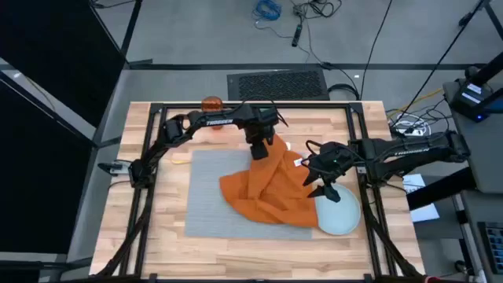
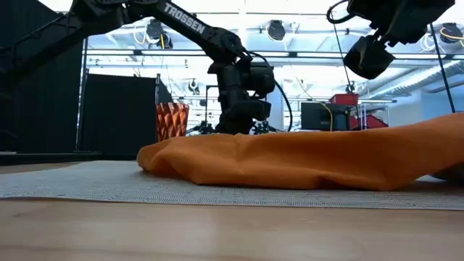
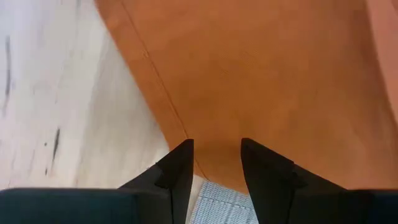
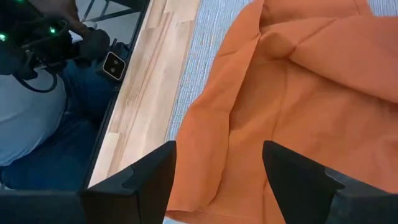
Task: Set table place
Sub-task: Fold the orange table napkin
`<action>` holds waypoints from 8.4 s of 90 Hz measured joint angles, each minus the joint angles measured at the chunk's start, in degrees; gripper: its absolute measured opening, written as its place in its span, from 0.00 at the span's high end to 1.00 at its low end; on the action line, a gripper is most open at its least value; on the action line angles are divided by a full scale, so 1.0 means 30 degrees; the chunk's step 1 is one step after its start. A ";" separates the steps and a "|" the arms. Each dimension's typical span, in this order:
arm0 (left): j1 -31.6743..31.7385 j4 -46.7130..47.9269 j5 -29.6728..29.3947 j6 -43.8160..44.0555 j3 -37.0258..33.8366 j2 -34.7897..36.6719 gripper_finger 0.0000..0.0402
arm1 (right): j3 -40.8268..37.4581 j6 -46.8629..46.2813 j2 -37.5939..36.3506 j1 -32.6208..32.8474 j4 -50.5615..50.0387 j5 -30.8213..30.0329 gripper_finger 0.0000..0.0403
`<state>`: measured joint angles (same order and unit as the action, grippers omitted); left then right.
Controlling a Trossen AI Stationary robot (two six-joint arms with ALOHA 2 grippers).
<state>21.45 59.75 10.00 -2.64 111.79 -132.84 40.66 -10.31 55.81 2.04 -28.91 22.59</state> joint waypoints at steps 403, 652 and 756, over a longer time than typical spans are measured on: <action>-0.4425 0.8865 -0.3229 0.0767 0.0517 0.4335 1.00 | -0.3210 0.4971 0.9475 -1.0131 0.6692 -0.1062 0.48; -0.2993 1.0083 -1.4148 0.3100 0.0546 1.3800 1.00 | 0.4352 0.7376 -0.1807 -0.8570 0.2074 -1.0219 1.00; -0.2183 0.8101 -1.2423 0.2631 0.0539 1.4229 1.00 | 0.8393 0.8787 -0.1639 -1.1624 -0.0890 -0.6983 1.00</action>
<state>14.90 84.05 -27.27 5.25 113.40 -90.15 65.84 16.05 50.89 -32.83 -31.58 1.64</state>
